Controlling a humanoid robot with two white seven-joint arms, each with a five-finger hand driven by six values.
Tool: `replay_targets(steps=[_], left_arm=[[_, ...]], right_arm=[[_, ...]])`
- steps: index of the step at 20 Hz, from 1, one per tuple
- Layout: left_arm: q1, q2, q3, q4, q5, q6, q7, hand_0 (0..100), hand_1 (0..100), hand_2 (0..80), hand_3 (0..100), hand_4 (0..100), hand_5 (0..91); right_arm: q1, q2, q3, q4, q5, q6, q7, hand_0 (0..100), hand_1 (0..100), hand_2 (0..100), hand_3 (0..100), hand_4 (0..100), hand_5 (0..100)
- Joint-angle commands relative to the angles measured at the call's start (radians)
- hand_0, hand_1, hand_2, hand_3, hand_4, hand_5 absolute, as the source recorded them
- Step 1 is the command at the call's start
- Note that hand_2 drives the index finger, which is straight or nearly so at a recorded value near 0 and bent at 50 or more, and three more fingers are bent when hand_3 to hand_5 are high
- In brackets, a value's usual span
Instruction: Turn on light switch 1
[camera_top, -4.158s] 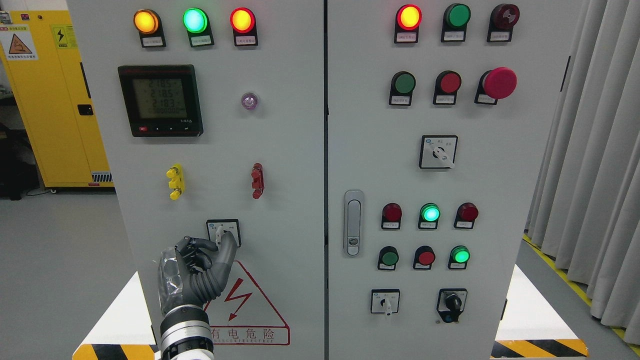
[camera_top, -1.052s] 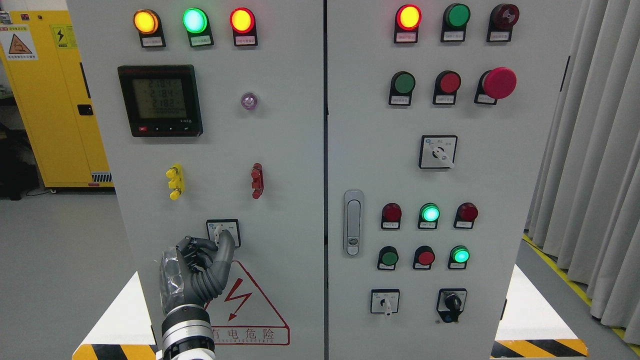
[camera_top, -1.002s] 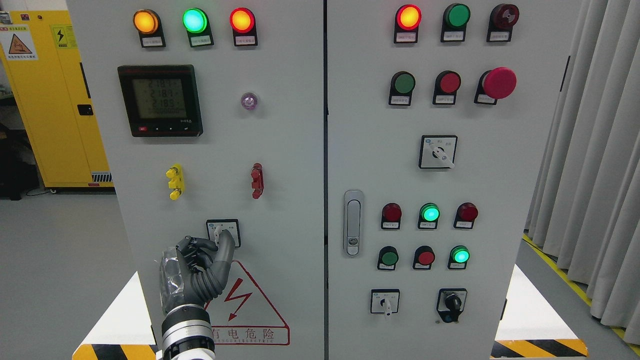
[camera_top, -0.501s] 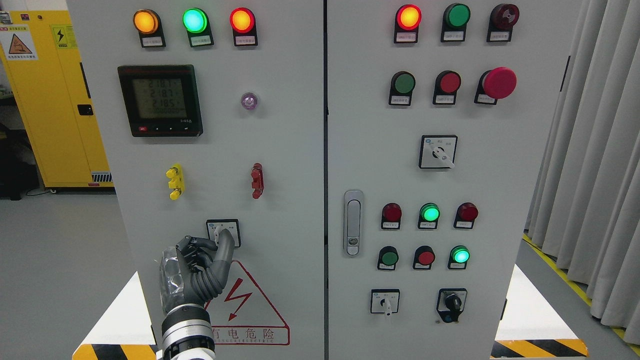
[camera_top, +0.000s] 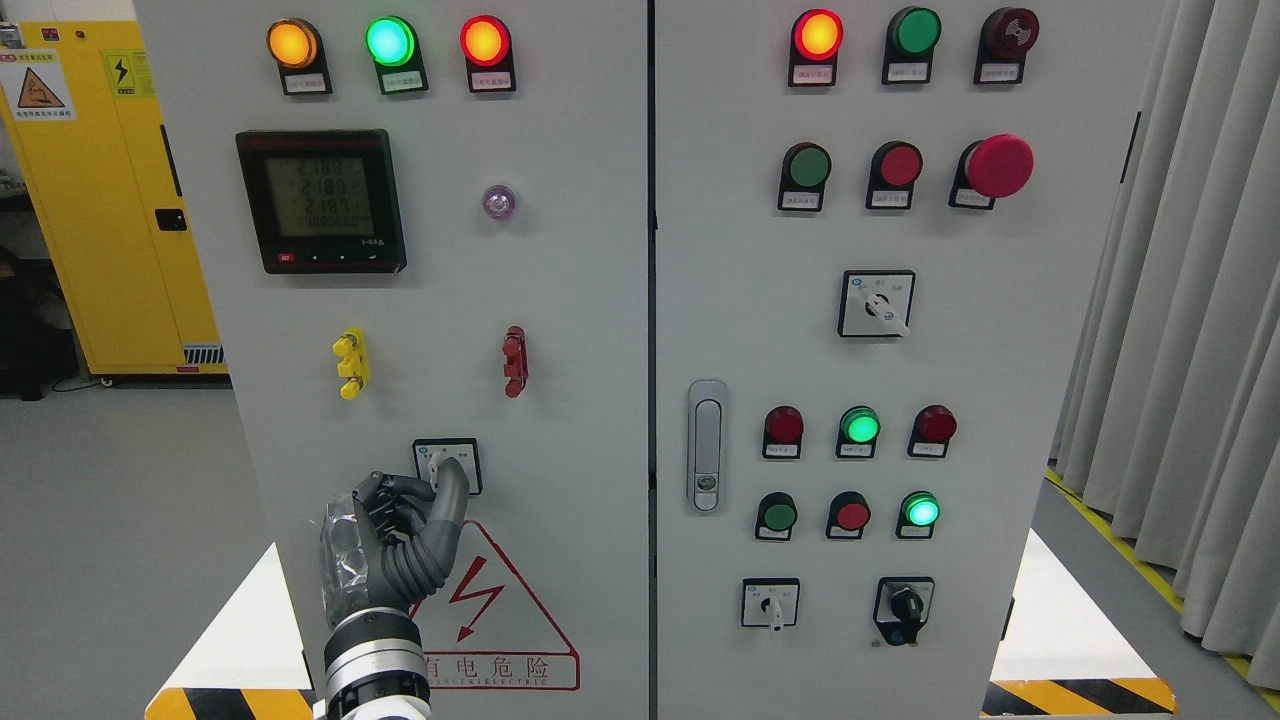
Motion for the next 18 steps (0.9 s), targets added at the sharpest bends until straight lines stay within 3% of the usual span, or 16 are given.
replay_targets(steps=[1,18], left_arm=[[0.0,0.0,0.0,0.0,0.012,-0.001,-0.001,80,55,67.0,100,91,84.4],[0.0,0.0,0.0,-0.001,0.012,-0.001,-0.001,81,54,66.9,99,91,84.5]], right_arm=[[0.0,0.0,0.0,0.0,-0.029,0.001,-0.001,0,50,4,0,0,0],[0.0,0.0,0.0,0.0,-0.029,0.001,-0.001,0,50,4,0,0,0]])
